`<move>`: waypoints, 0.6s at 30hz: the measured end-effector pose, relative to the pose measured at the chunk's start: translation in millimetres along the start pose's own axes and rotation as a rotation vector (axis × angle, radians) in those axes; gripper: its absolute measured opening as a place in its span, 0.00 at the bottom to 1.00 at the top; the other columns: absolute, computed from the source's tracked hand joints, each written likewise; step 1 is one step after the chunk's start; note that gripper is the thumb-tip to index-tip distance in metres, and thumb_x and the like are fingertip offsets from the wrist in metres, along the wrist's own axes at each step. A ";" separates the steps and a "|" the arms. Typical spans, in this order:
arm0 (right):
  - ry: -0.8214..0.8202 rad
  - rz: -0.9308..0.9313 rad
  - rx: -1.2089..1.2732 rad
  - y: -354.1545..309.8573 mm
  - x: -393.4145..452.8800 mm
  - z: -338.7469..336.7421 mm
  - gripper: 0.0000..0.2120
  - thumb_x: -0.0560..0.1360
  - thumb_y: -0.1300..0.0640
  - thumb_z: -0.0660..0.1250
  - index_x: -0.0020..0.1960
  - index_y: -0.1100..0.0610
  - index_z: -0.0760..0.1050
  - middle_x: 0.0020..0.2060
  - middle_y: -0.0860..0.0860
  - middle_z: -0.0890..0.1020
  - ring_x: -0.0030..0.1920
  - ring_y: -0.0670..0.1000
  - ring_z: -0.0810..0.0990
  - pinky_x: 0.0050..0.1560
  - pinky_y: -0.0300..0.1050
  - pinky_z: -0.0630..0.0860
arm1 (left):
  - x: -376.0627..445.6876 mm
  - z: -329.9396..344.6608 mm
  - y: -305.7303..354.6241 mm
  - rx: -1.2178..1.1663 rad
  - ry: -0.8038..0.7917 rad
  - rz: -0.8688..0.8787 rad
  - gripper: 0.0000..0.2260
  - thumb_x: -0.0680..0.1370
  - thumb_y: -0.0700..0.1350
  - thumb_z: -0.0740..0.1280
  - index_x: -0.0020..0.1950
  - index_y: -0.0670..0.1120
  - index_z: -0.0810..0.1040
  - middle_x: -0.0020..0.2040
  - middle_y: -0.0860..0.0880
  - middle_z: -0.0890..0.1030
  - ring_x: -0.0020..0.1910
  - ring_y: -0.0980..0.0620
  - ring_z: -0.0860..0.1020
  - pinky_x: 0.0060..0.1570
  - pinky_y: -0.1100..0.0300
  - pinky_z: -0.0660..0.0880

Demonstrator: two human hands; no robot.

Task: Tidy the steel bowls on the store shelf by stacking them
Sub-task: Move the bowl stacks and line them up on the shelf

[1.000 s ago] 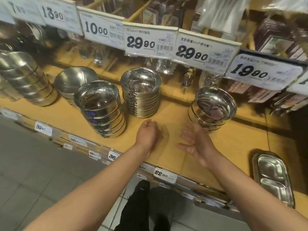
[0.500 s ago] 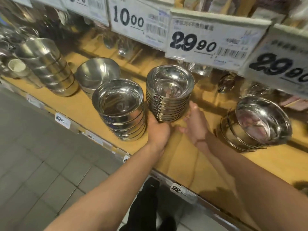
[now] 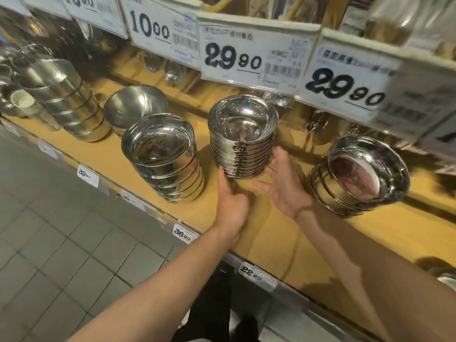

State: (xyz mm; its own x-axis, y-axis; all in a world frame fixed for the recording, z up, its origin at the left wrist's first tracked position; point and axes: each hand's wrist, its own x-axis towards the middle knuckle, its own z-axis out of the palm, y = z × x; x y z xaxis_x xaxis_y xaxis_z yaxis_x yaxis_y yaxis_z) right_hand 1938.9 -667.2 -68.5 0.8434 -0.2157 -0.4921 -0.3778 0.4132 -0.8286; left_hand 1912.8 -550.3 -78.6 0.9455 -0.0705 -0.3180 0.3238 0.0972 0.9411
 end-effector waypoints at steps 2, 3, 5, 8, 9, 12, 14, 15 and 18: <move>0.050 0.038 -0.013 -4.6 -0.9 -1.5 0.24 0.85 0.42 0.50 0.78 0.50 0.64 0.75 0.48 0.69 0.73 0.51 0.69 0.66 0.61 0.73 | 2.7 -3.0 -0.1 -0.020 0.031 0.010 0.31 0.68 0.35 0.62 0.64 0.64 0.72 0.64 0.53 0.80 0.66 0.51 0.77 0.71 0.43 0.70; 0.066 0.048 -0.017 -6.3 -0.4 -2.2 0.25 0.85 0.42 0.51 0.79 0.51 0.62 0.77 0.49 0.67 0.75 0.52 0.67 0.64 0.61 0.73 | 5.7 -4.6 1.5 -0.018 0.037 0.014 0.29 0.70 0.36 0.62 0.62 0.66 0.72 0.64 0.54 0.81 0.65 0.53 0.77 0.71 0.45 0.70; 0.059 0.047 -0.015 -7.2 2.7 -2.2 0.22 0.84 0.42 0.51 0.75 0.48 0.67 0.71 0.45 0.73 0.73 0.51 0.69 0.65 0.62 0.72 | 15.0 -7.3 4.8 -0.011 0.070 0.014 0.24 0.77 0.43 0.63 0.71 0.62 0.68 0.69 0.59 0.77 0.69 0.60 0.73 0.73 0.49 0.66; 0.057 0.038 -0.012 -5.1 10.2 -0.5 0.14 0.84 0.43 0.52 0.60 0.42 0.75 0.55 0.36 0.78 0.65 0.47 0.74 0.66 0.65 0.71 | 37.9 -9.9 7.1 -0.080 0.119 -0.019 0.25 0.85 0.50 0.55 0.82 0.48 0.56 0.79 0.49 0.64 0.78 0.50 0.62 0.78 0.45 0.58; 0.073 0.039 -0.006 -4.6 13.3 -0.3 0.14 0.83 0.43 0.52 0.57 0.42 0.76 0.53 0.36 0.79 0.63 0.47 0.76 0.65 0.65 0.72 | 45.7 -9.2 7.4 -0.108 0.117 -0.016 0.24 0.86 0.52 0.52 0.81 0.46 0.58 0.79 0.47 0.65 0.78 0.49 0.63 0.77 0.44 0.59; 0.090 0.037 0.006 -6.3 21.5 1.5 0.13 0.83 0.43 0.54 0.51 0.40 0.77 0.50 0.36 0.81 0.58 0.44 0.78 0.62 0.63 0.75 | 57.2 -3.1 14.5 -0.179 0.111 -0.045 0.24 0.86 0.58 0.48 0.76 0.48 0.69 0.73 0.50 0.74 0.73 0.51 0.70 0.76 0.46 0.62; 0.071 0.039 -0.008 -8.0 25.9 3.0 0.13 0.83 0.40 0.54 0.52 0.40 0.77 0.56 0.39 0.81 0.60 0.46 0.78 0.59 0.62 0.77 | 61.3 0.7 17.9 -0.215 0.125 -0.059 0.25 0.85 0.61 0.49 0.74 0.51 0.72 0.69 0.52 0.77 0.70 0.53 0.73 0.75 0.47 0.64; 0.061 0.040 -0.016 -8.8 27.6 3.5 0.14 0.82 0.37 0.55 0.52 0.39 0.78 0.58 0.40 0.81 0.61 0.46 0.78 0.57 0.60 0.78 | 63.0 1.7 18.3 -0.235 0.131 -0.069 0.26 0.84 0.62 0.49 0.74 0.51 0.73 0.69 0.53 0.78 0.69 0.54 0.73 0.75 0.47 0.64; 0.059 0.054 -0.016 -10.3 31.3 5.4 0.13 0.81 0.38 0.57 0.51 0.39 0.78 0.50 0.34 0.81 0.60 0.45 0.78 0.54 0.57 0.77 | 66.5 2.4 19.5 -0.273 0.156 -0.079 0.25 0.84 0.61 0.50 0.74 0.51 0.73 0.68 0.52 0.78 0.69 0.53 0.74 0.75 0.47 0.64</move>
State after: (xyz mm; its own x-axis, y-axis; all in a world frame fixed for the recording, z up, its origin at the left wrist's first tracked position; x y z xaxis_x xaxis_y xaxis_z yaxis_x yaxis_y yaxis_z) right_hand 1971.3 -673.5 -73.9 0.7976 -0.2458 -0.5508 -0.4288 0.4112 -0.8044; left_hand 1981.8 -555.5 -81.1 0.9041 0.0626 -0.4228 0.3742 0.3617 0.8539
